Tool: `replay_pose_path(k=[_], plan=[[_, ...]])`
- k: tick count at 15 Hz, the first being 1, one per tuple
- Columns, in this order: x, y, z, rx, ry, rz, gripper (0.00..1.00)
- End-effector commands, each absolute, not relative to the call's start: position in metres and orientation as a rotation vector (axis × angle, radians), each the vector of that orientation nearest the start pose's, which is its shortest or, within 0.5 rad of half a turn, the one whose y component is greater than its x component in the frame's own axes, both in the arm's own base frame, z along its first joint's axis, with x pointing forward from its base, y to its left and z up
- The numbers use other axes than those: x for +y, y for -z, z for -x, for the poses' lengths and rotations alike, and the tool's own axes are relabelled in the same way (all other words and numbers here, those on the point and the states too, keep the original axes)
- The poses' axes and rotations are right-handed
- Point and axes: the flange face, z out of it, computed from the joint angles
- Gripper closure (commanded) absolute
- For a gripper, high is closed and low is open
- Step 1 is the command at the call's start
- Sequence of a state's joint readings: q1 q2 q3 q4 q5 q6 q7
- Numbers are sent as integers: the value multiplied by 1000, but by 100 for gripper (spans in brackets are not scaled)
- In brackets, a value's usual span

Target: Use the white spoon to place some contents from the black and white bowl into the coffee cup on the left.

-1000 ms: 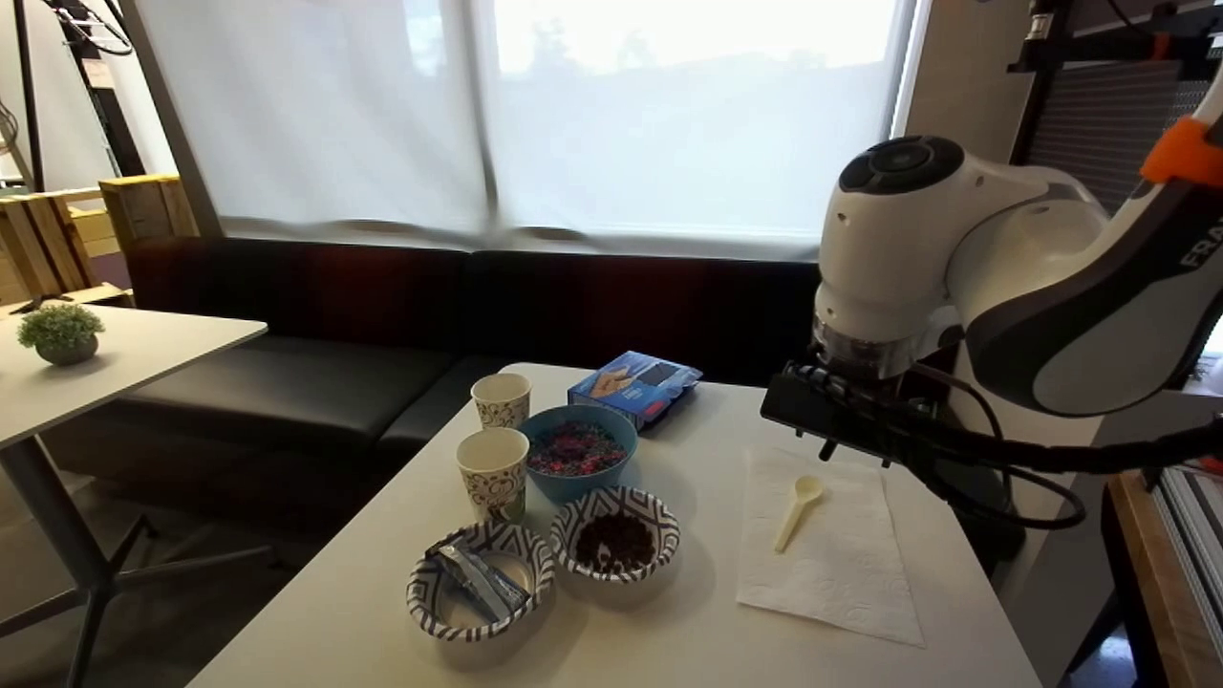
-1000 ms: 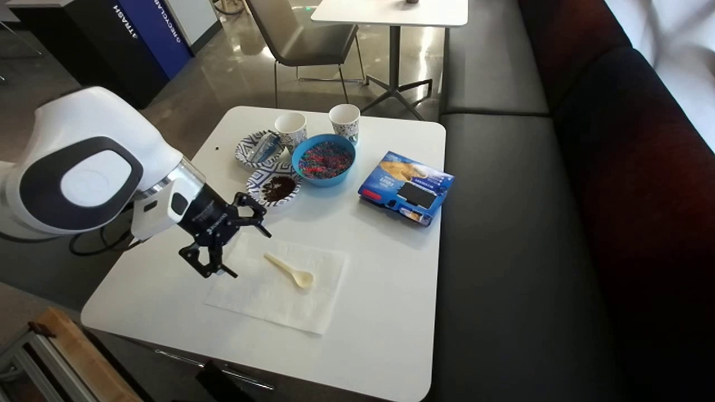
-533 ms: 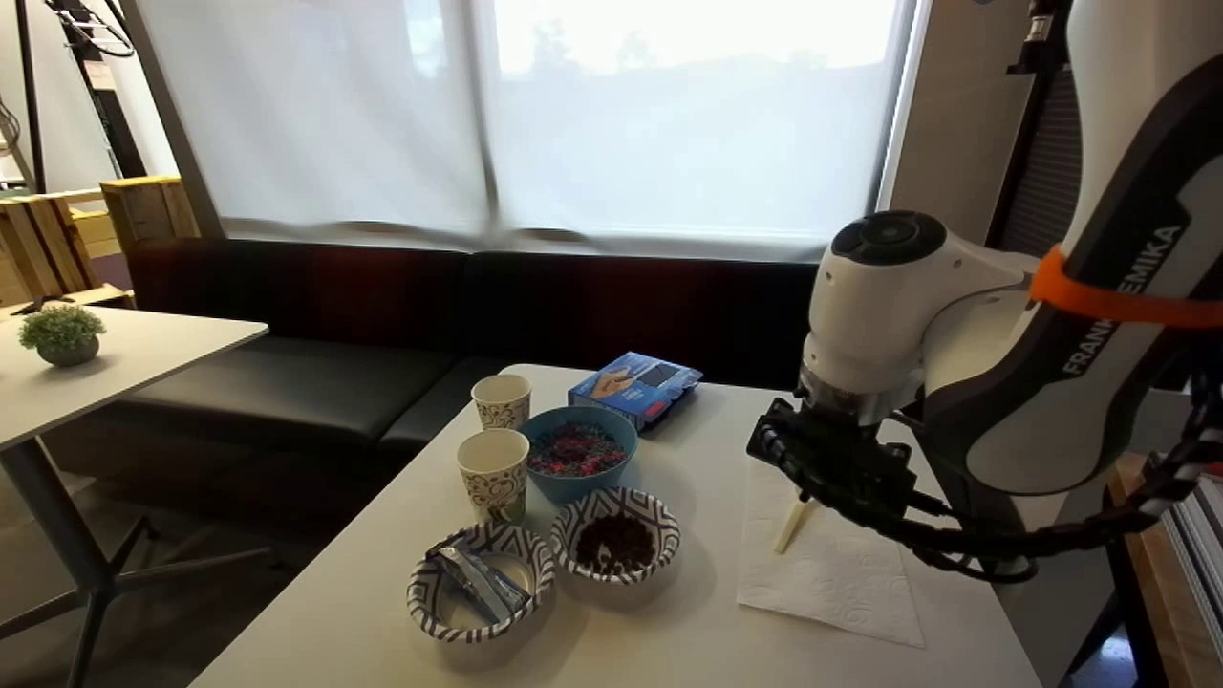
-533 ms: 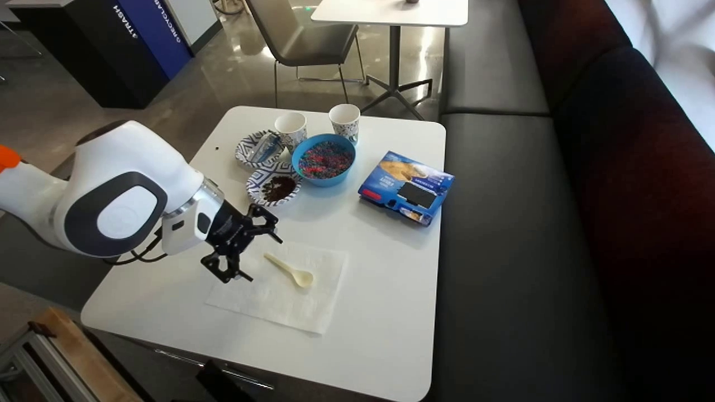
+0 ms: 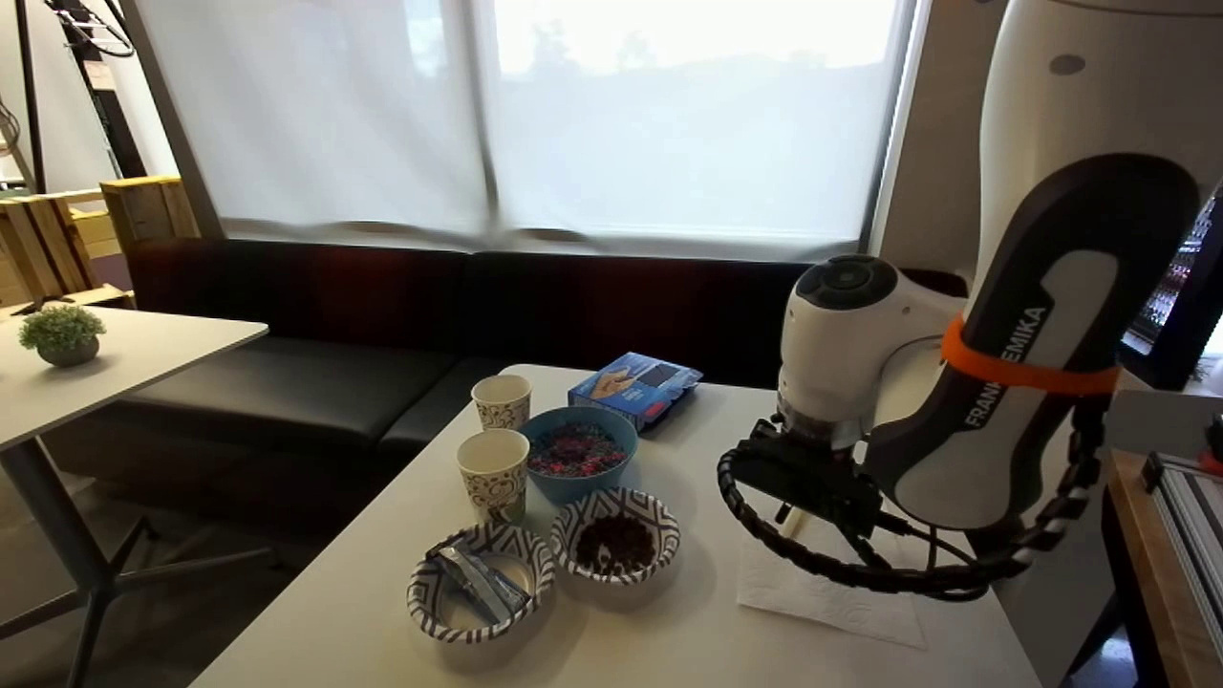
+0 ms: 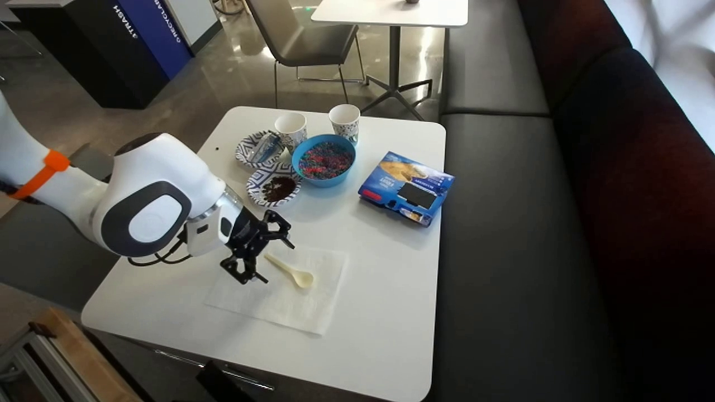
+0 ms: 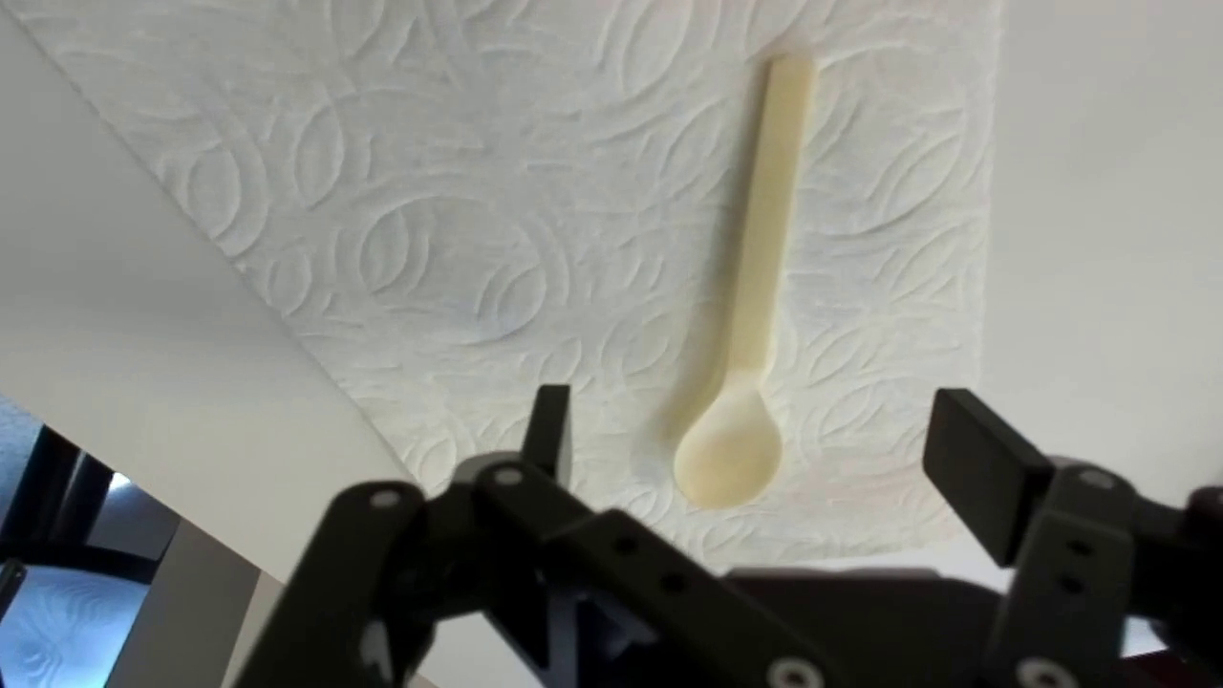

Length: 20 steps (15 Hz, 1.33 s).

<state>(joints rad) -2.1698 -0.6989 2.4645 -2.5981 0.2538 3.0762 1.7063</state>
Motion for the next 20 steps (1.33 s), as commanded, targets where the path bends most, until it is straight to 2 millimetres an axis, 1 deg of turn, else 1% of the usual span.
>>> replay_pose_path(k=[1, 3, 4, 5, 7, 8, 12, 13, 14, 16, 17, 19, 20], plan=[[33, -68, -414, 2343, 576, 2381, 36], [32, -65, -416, 2341, 574, 2388, 54], [32, -63, -416, 2339, 577, 2392, 58], [32, -62, -416, 2337, 576, 2397, 59], [33, -58, -416, 2327, 576, 2412, 65], [34, -57, -416, 2322, 582, 2415, 63], [36, -53, -416, 2310, 583, 2433, 67], [36, -52, -416, 2308, 584, 2437, 70], [36, -51, -416, 2306, 584, 2440, 69], [37, -50, -416, 2301, 586, 2449, 70], [37, -49, -416, 2299, 585, 2454, 73], [36, -49, -416, 2294, 596, 2459, 87], [37, -53, -415, 2290, 588, 2464, 95]])
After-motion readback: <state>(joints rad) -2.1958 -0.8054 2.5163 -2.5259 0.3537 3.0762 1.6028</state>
